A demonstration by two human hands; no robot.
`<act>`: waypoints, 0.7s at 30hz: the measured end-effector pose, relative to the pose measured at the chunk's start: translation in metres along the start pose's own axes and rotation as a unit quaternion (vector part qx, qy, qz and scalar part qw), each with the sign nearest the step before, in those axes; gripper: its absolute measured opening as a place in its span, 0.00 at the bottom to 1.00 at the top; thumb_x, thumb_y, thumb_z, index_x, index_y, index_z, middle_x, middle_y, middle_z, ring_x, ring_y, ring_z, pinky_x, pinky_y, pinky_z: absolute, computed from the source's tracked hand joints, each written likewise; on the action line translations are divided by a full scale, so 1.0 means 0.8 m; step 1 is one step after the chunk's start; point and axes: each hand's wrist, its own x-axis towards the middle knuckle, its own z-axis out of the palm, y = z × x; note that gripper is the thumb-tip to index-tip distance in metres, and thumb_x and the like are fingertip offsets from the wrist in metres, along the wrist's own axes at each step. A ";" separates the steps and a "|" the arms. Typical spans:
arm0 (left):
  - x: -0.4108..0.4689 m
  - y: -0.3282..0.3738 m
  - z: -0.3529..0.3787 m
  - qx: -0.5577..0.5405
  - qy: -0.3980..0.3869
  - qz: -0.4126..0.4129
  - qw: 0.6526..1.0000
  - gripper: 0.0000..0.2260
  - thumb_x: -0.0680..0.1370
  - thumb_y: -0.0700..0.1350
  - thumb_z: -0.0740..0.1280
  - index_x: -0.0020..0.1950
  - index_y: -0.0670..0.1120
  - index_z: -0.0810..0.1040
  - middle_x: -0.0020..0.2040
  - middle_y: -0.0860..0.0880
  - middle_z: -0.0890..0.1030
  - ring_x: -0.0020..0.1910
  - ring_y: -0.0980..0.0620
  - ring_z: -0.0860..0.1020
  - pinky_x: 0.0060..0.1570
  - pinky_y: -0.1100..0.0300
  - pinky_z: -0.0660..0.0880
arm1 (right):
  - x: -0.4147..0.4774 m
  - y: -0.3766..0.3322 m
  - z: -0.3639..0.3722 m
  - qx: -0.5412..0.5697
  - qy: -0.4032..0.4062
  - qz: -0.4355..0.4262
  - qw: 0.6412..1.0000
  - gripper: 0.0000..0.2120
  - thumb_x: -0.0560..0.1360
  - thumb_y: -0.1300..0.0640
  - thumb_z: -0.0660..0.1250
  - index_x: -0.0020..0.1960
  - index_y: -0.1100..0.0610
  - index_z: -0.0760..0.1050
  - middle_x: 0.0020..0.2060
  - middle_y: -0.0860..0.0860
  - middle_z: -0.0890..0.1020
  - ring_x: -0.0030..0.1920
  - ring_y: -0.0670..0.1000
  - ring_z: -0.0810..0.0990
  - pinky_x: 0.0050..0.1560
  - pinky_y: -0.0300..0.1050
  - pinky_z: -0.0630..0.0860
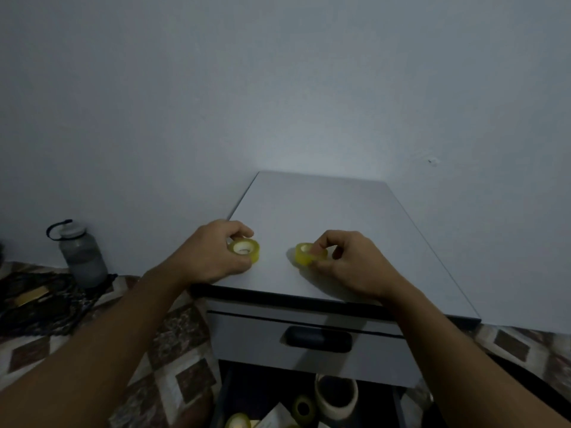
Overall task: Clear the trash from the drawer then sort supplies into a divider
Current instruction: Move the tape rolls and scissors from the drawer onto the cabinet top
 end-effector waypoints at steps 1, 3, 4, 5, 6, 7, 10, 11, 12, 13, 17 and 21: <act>0.002 -0.003 0.003 -0.002 0.007 0.002 1.000 0.21 0.70 0.48 0.76 0.61 0.55 0.79 0.55 0.56 0.79 0.42 0.62 0.76 0.42 0.68 0.70 | 0.002 0.003 0.005 -0.003 0.001 -0.001 1.000 0.08 0.71 0.46 0.74 0.43 0.49 0.80 0.33 0.41 0.78 0.32 0.40 0.74 0.31 0.29 0.66; 0.004 -0.008 0.008 -0.009 0.025 0.008 1.000 0.21 0.70 0.48 0.76 0.62 0.55 0.78 0.55 0.55 0.79 0.42 0.62 0.76 0.43 0.67 0.70 | 0.006 0.006 0.012 -0.009 0.008 -0.004 1.000 0.07 0.71 0.47 0.75 0.43 0.49 0.80 0.32 0.40 0.76 0.32 0.38 0.72 0.29 0.28 0.65; 0.005 -0.009 0.010 -0.012 0.034 0.008 0.999 0.21 0.70 0.48 0.76 0.63 0.55 0.78 0.54 0.54 0.79 0.42 0.62 0.76 0.43 0.67 0.70 | 0.008 0.006 0.015 -0.013 0.010 -0.005 1.000 0.07 0.71 0.48 0.75 0.43 0.49 0.80 0.33 0.39 0.75 0.32 0.38 0.72 0.30 0.29 0.65; 0.005 -0.010 0.011 -0.016 0.041 0.007 0.999 0.22 0.70 0.48 0.76 0.63 0.54 0.78 0.54 0.54 0.79 0.42 0.62 0.75 0.44 0.67 0.70 | 0.009 0.006 0.016 -0.017 0.011 -0.007 1.000 0.06 0.71 0.49 0.75 0.44 0.50 0.80 0.34 0.40 0.76 0.33 0.38 0.72 0.31 0.29 0.64; 0.005 -0.012 0.012 -0.020 0.047 0.005 0.999 0.22 0.71 0.48 0.76 0.64 0.54 0.77 0.54 0.54 0.79 0.43 0.63 0.75 0.44 0.67 0.70 | 0.011 0.005 0.018 -0.022 0.010 -0.008 1.000 0.07 0.71 0.50 0.75 0.44 0.50 0.80 0.35 0.40 0.76 0.34 0.39 0.73 0.32 0.31 0.64; 0.005 -0.013 0.013 -0.025 0.051 0.002 0.998 0.23 0.71 0.48 0.76 0.64 0.54 0.77 0.53 0.55 0.79 0.43 0.63 0.76 0.44 0.69 0.69 | 0.013 0.004 0.019 -0.025 0.009 -0.007 1.000 0.07 0.71 0.50 0.75 0.45 0.50 0.80 0.35 0.40 0.76 0.35 0.39 0.73 0.33 0.33 0.64; 0.003 -0.014 0.013 -0.042 0.050 -0.011 0.998 0.23 0.71 0.49 0.77 0.64 0.54 0.76 0.51 0.58 0.79 0.45 0.64 0.77 0.42 0.74 0.69 | 0.014 0.004 0.022 -0.020 0.008 -0.002 1.000 0.07 0.71 0.49 0.74 0.44 0.50 0.79 0.36 0.40 0.76 0.35 0.39 0.73 0.33 0.33 0.65; 0.003 -0.015 0.012 -0.048 0.050 -0.014 0.998 0.23 0.70 0.49 0.77 0.64 0.54 0.76 0.51 0.58 0.79 0.45 0.64 0.77 0.42 0.74 0.69 | 0.014 0.004 0.022 -0.016 0.009 0.000 1.000 0.07 0.71 0.49 0.74 0.44 0.50 0.79 0.37 0.41 0.77 0.36 0.39 0.73 0.33 0.34 0.65; 0.002 -0.015 0.012 -0.054 0.052 -0.017 0.997 0.23 0.70 0.49 0.77 0.64 0.53 0.76 0.51 0.58 0.79 0.46 0.64 0.77 0.43 0.73 0.70 | 0.014 0.005 0.023 -0.014 0.011 0.001 1.000 0.07 0.71 0.48 0.74 0.44 0.49 0.79 0.39 0.41 0.78 0.37 0.39 0.74 0.34 0.34 0.66; 0.002 -0.015 0.012 -0.058 0.056 -0.020 0.997 0.23 0.70 0.49 0.78 0.63 0.53 0.76 0.51 0.57 0.80 0.46 0.64 0.77 0.44 0.72 0.70 | 0.014 0.006 0.024 -0.013 0.015 0.003 1.000 0.07 0.72 0.48 0.74 0.44 0.49 0.79 0.40 0.42 0.79 0.39 0.39 0.75 0.34 0.34 0.67; -0.001 -0.015 0.013 -0.041 0.081 -0.031 0.995 0.24 0.69 0.51 0.78 0.63 0.51 0.77 0.51 0.53 0.80 0.44 0.63 0.77 0.45 0.68 0.71 | 0.017 0.007 0.025 -0.018 0.024 0.011 0.999 0.07 0.72 0.47 0.73 0.45 0.49 0.79 0.40 0.41 0.78 0.40 0.39 0.74 0.34 0.33 0.66; -0.002 -0.016 0.015 -0.039 0.100 -0.036 0.994 0.23 0.70 0.51 0.78 0.62 0.50 0.77 0.50 0.53 0.79 0.41 0.66 0.74 0.40 0.74 0.67 | 0.016 0.010 0.022 -0.027 0.037 0.022 0.999 0.09 0.72 0.46 0.73 0.46 0.50 0.79 0.38 0.40 0.77 0.39 0.39 0.74 0.34 0.33 0.65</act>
